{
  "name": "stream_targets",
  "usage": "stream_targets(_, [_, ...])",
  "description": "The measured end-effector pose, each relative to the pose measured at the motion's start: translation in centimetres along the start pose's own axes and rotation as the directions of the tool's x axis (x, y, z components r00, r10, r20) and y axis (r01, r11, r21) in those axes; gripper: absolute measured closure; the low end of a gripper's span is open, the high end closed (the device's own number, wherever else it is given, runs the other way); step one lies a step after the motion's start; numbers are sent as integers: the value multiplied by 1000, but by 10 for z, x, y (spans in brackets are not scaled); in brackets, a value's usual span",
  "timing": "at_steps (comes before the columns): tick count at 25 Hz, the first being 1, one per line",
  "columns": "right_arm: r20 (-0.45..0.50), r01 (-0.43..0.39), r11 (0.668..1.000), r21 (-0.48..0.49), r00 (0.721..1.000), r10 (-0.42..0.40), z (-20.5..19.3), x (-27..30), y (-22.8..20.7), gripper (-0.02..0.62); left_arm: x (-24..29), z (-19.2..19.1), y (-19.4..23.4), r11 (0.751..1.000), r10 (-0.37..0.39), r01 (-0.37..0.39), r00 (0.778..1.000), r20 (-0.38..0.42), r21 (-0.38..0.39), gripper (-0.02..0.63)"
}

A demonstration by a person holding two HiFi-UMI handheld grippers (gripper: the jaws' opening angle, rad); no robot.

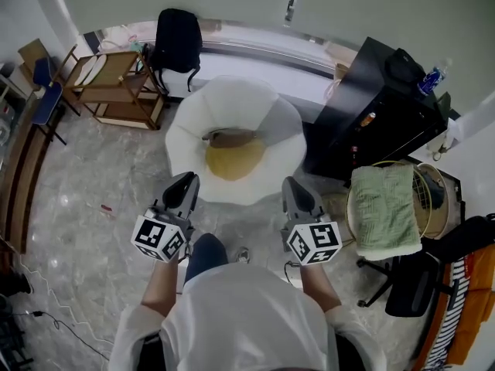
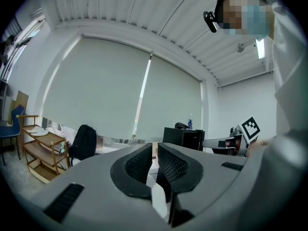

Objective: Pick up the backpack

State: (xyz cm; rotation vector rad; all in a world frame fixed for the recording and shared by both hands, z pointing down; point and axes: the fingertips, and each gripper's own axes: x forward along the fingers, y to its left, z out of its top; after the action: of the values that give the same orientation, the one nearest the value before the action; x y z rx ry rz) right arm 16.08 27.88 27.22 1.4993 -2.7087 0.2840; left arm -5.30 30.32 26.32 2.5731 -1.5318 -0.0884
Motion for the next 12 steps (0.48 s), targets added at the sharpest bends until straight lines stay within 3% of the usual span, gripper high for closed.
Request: stream_targets(12, [0, 30, 1000, -4, 1000, -30, 17, 56, -11, 566, 44, 21, 37, 998, -64, 63, 997, 45, 27, 551])
